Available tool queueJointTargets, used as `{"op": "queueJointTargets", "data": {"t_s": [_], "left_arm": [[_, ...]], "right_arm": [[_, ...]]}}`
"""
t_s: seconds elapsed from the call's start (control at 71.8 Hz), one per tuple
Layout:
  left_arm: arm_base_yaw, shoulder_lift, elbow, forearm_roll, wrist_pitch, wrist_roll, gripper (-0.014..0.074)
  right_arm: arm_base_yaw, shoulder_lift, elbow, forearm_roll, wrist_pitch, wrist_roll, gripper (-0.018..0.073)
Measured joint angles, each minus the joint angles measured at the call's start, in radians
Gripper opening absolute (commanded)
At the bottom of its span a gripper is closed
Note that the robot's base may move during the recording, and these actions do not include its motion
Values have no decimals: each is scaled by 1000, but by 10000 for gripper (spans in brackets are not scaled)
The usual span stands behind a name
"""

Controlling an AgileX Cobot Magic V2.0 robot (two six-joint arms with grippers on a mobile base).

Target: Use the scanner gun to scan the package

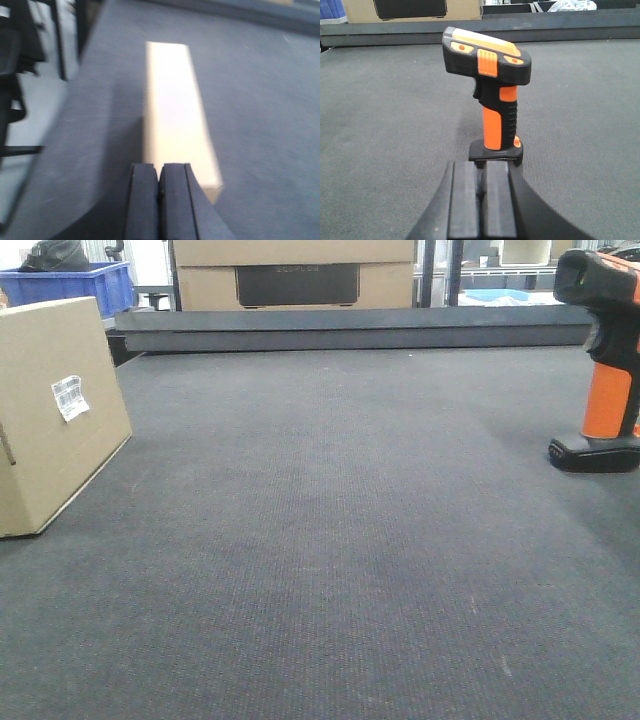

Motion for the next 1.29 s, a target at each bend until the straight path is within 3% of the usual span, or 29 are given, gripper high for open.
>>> {"op": "queueJointTargets", "data": {"t_s": [0.292, 0.599, 1.295], "left_arm": [[10, -365, 182, 12, 11, 0, -97], [12, -665, 195, 65, 196, 0, -97], [12, -696, 195, 79, 228, 0, -97]], "right_arm": [[0, -82, 0, -2, 9, 0, -169], [0, -264, -28, -2, 204, 0, -169], [0, -359, -33, -2, 211, 0, -169]]}}
